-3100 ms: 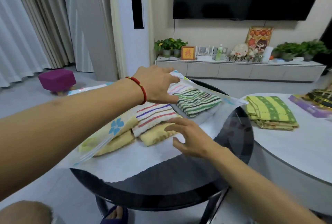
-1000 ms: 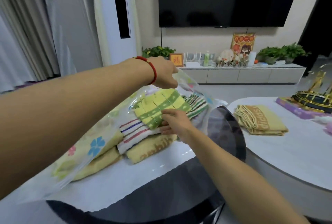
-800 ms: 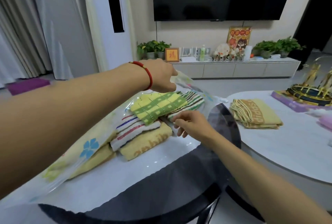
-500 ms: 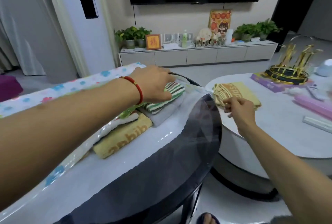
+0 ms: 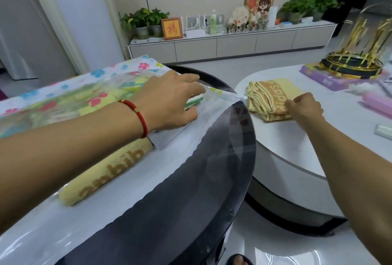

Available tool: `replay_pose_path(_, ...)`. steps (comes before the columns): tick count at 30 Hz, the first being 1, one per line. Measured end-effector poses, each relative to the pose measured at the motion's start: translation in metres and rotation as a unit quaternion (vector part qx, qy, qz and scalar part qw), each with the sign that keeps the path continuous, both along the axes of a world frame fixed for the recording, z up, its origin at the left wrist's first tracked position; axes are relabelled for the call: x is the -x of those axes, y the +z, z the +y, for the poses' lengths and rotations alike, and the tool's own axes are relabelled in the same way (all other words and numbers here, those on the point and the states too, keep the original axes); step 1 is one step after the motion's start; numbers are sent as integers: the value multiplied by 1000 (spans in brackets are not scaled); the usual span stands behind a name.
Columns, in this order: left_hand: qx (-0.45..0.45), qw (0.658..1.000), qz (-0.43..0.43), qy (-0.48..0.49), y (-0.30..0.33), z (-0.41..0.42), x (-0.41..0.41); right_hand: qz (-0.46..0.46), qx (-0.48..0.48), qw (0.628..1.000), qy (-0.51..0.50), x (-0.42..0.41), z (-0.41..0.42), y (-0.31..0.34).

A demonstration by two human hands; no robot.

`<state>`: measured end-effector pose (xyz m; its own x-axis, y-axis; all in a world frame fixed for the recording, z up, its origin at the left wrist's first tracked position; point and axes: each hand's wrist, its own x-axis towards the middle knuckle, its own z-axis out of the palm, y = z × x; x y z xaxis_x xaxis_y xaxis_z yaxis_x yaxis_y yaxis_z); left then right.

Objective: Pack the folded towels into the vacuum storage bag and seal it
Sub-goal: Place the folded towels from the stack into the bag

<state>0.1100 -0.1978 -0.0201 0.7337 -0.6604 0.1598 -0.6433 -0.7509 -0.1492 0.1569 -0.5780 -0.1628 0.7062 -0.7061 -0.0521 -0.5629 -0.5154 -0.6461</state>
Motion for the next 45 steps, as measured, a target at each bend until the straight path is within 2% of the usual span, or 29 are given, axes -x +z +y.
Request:
replay_pose_path(3,0,1000,16,4,-4,1,-2,4,43,999,-13,-5,-1,1)
replay_pose_path(7,-13,999,30,24,2,4,0,-12,59,997,54,0,4,22)
replay_pose_path(8,-19,999,26,32,5,7,2,-16,30,997,65,3,6,30)
replay_pose_path(10,-34,998,5,51,11,14,9,-62,-115,989,69,13,10,46)
replay_pose_path(12,-51,996,-22,77,18,27,20,-110,-267,956,59,32,14,60)
replay_pose_path(13,-57,994,-32,92,21,35,25,-125,-296,945,64,44,16,67)
replay_pose_path(18,-53,985,-25,165,33,88,60,-155,-350,904,189,117,47,106)
replay_pose_path(25,-56,973,22,225,49,158,105,-114,-444,798,390,202,143,156)
replay_pose_path(30,-27,976,35,215,82,194,107,-92,-477,734,474,210,250,169)
replay_pose_path(34,54,969,81,228,116,202,102,-91,-492,700,508,188,351,164)
replay_pose_path(36,75,966,93,228,131,200,100,-137,-502,700,488,169,402,163)
replay_pose_path(38,86,966,101,222,142,196,98,-211,-517,714,421,153,446,159)
replay_pose_path(40,100,964,108,223,148,196,97,-236,-497,751,366,140,478,144)
replay_pose_path(42,110,963,110,220,149,197,95,-170,-439,798,376,136,495,120)
replay_pose_path(44,100,967,107,210,143,198,94,-93,-442,802,391,139,497,101)
replay_pose_path(45,93,969,102,206,140,197,93,-89,-431,808,392,140,493,95)
